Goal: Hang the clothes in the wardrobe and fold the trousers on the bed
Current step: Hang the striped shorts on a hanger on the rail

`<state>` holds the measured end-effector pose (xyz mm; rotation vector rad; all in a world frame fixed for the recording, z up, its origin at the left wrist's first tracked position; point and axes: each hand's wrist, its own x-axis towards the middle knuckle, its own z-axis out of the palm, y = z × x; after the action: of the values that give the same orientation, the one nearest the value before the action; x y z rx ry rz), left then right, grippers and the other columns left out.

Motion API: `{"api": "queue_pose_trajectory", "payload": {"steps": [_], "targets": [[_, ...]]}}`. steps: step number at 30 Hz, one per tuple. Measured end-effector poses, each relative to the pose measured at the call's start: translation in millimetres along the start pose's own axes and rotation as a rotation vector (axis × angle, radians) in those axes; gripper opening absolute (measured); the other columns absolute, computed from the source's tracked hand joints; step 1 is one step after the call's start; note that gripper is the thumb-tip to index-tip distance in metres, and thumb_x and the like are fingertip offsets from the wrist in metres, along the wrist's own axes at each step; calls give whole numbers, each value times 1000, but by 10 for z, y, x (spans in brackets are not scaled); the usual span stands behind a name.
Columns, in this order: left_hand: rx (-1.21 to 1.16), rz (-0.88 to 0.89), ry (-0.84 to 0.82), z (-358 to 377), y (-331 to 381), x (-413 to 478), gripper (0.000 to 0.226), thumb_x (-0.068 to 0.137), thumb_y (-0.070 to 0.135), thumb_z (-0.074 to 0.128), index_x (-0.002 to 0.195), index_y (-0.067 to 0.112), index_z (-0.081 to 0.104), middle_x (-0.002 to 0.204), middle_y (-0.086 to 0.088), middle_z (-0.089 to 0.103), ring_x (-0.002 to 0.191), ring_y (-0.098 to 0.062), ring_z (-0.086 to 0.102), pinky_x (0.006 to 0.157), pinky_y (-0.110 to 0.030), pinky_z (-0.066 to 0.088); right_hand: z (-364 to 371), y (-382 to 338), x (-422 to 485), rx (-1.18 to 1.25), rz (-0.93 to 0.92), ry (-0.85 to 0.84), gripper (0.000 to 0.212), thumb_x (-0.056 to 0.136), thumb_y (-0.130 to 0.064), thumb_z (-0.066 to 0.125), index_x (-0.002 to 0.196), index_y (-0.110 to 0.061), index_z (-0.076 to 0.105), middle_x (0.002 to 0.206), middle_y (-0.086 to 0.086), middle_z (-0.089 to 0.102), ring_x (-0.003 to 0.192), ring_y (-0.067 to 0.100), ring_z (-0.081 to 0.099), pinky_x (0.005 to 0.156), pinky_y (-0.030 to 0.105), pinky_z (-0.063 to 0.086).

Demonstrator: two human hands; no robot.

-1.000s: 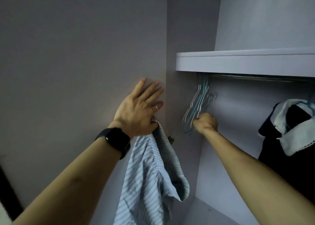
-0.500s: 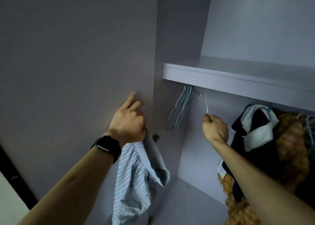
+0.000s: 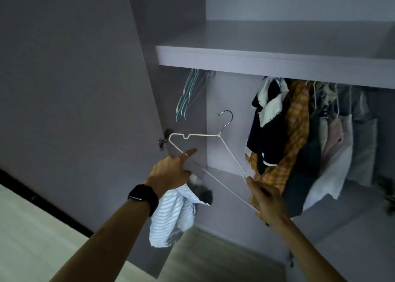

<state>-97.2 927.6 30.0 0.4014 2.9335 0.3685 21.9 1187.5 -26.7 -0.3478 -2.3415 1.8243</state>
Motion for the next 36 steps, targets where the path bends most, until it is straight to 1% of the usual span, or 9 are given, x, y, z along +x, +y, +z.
{"api": "queue_pose_trajectory", "payload": {"steps": [4, 9, 12, 14, 17, 21, 26, 31, 36], "targets": [[-51, 10, -10, 278, 141, -82, 39, 85, 22, 56, 117, 41, 68, 120, -2, 70, 109, -32, 65, 91, -36, 54, -99, 173, -210, 147, 37, -62, 59, 84, -59, 59, 45, -24, 32, 44, 1, 28, 41, 12, 26, 46, 25, 26], [-55, 44, 122, 421, 320, -309, 24, 81, 19, 55, 97, 29, 69, 102, -2, 72, 95, -32, 66, 81, -39, 56, -246, 454, -238, -153, -43, -195, 49, 85, -73, 51, 67, -27, 52, 58, -3, 59, 56, 10, 57, 60, 31, 44], [51, 172, 115, 491, 483, -423, 23, 82, 16, 53, 97, 26, 69, 102, 0, 67, 98, -29, 63, 77, -38, 55, -218, 340, -108, -90, 44, -393, 50, 86, -71, 59, 101, -23, 60, 91, -7, 77, 78, 15, 71, 66, 27, 52], [112, 197, 111, 536, 616, -461, 23, 84, 18, 52, 99, 25, 67, 103, -1, 66, 99, -30, 62, 76, -38, 54, -168, 153, 64, 119, 175, -331, 49, 89, -59, 61, 107, -14, 63, 100, -2, 78, 74, 14, 71, 62, 25, 53], [197, 204, 96, 611, 720, -529, 23, 88, 24, 53, 108, 24, 64, 106, -1, 66, 102, -30, 62, 77, -39, 55, -215, -132, 384, 500, 458, -207, 40, 90, -51, 68, 93, -12, 72, 85, 2, 76, 58, 12, 65, 58, 27, 53], [203, 165, 108, 598, 678, -562, 34, 91, 27, 56, 124, 33, 59, 110, 1, 65, 105, -28, 63, 79, -38, 52, -363, -377, 651, 457, 570, -327, 44, 93, -52, 62, 86, -9, 71, 57, -5, 52, 42, 10, 42, 43, 21, 40], [26, 38, 174, 412, 686, -623, 94, 77, 34, 63, 148, 54, 5, 74, 13, 58, 73, -29, 62, 66, -34, 46, -441, -550, 668, 462, 458, 48, 39, 104, -38, 45, 69, -19, 44, 37, -12, 34, 28, 4, 30, 29, 15, 19], [13, -117, 278, 158, 706, -511, 41, 66, 42, 48, 105, 38, 61, 84, 7, 68, 82, -30, 63, 70, -31, 40, -625, -534, 472, 865, 346, 273, 41, 94, -27, 47, 60, -27, 24, 53, -8, 17, 43, 10, 14, 37, 20, 10], [43, -144, 290, -169, 776, -430, 26, 71, 39, 55, 93, 38, 68, 91, 1, 64, 84, -31, 59, 73, -32, 41, -437, -627, 380, 984, 240, 216, 39, 89, -21, 46, 58, -27, 23, 53, -8, 16, 45, 10, 11, 39, 24, 9]]}}
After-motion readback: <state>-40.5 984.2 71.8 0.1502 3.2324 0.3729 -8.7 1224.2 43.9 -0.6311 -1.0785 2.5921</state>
